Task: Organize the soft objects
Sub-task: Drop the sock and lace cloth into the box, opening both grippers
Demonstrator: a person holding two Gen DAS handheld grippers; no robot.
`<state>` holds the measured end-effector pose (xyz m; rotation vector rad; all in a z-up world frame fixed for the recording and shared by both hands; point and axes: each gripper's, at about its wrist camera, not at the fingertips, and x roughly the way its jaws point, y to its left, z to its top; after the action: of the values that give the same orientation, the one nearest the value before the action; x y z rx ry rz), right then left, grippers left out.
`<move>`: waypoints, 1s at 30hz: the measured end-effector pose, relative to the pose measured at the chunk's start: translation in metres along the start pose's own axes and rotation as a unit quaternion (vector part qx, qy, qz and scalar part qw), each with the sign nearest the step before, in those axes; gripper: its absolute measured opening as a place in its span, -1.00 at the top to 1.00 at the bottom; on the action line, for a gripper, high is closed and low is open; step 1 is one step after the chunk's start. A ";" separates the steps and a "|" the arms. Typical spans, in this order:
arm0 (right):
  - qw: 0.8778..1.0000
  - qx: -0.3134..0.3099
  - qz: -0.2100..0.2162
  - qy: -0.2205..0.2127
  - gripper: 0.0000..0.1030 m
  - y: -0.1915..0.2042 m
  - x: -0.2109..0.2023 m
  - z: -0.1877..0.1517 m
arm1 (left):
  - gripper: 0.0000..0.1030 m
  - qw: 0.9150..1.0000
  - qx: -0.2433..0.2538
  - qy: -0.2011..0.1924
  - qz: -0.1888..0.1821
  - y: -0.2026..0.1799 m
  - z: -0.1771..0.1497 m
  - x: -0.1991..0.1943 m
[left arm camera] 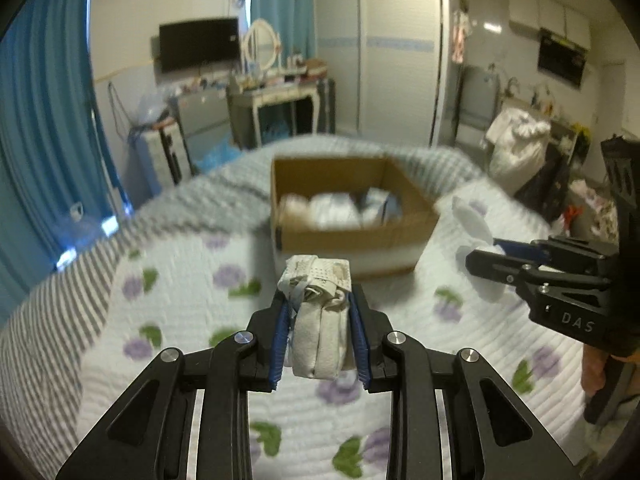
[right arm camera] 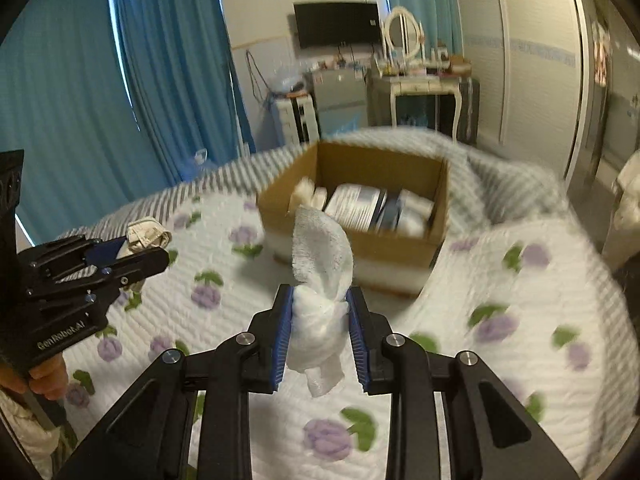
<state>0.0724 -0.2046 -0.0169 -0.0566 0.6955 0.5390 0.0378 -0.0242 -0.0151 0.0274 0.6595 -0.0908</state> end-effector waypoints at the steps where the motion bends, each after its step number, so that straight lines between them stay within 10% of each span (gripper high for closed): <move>1: 1.000 -0.003 -0.002 -0.008 0.48 -0.004 -0.006 0.009 | 0.47 1.000 -0.001 -0.009 -0.003 -0.002 0.013 -0.002; 15: 0.998 0.000 -0.024 -0.054 0.48 -0.059 0.043 0.137 | 0.47 0.999 0.019 -0.030 -0.001 -0.018 0.126 0.094; 30: 0.997 0.069 -0.016 0.032 0.41 -0.114 0.194 0.116 | 0.19 1.000 0.012 0.027 -0.010 0.008 0.113 0.221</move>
<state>0.3206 -0.1890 -0.0623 0.0437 0.7919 0.4596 0.2811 -0.0394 -0.0614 0.0466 0.7119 -0.1175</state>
